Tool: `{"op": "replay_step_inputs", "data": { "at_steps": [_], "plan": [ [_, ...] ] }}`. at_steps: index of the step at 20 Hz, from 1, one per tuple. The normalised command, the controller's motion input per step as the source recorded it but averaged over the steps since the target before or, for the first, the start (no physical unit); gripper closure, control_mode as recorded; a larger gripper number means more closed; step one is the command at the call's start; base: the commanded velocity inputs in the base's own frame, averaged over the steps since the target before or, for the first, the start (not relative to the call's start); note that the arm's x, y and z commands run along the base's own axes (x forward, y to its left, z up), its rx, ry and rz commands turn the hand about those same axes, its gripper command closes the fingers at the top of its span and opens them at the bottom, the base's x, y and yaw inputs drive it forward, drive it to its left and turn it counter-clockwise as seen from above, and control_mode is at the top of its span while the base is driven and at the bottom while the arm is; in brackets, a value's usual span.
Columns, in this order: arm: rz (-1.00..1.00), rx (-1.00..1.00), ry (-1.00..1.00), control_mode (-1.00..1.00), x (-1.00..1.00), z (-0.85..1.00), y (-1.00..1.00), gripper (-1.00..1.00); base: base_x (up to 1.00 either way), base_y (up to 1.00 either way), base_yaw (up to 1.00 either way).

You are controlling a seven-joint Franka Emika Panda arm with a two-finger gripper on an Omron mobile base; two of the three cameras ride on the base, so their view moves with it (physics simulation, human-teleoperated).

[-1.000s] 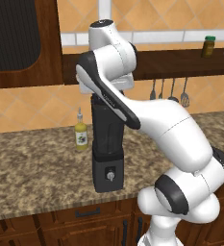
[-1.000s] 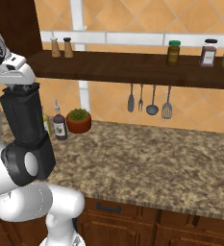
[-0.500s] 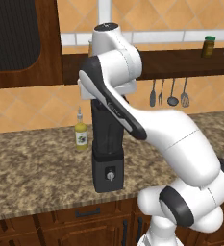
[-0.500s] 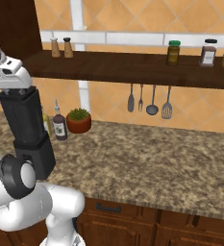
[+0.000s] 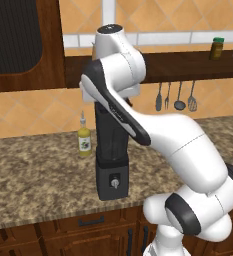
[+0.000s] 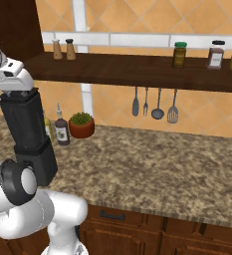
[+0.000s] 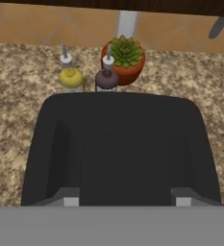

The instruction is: Close the lid blender by securely placing the lid on top.

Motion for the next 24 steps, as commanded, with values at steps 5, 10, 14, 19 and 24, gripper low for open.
{"op": "replay_step_inputs", "data": {
  "at_steps": [5,10,14,19,24],
  "plan": [
    [0.00,0.00,-0.07,-1.00,0.21,0.00,0.00,1.00,0.00,0.00,0.00],
    [0.00,0.00,0.01,-1.00,-0.12,-0.11,0.00,1.00,0.00,0.00,0.00],
    [0.02,0.00,0.02,-1.00,-0.25,-0.13,0.00,1.00,0.00,0.00,0.00],
    [0.00,0.00,0.00,-1.00,-0.05,-0.01,0.00,1.00,0.00,0.00,0.00],
    [0.00,0.00,0.06,-1.00,0.00,0.00,0.00,1.00,0.00,0.00,0.00]
  ]
}}
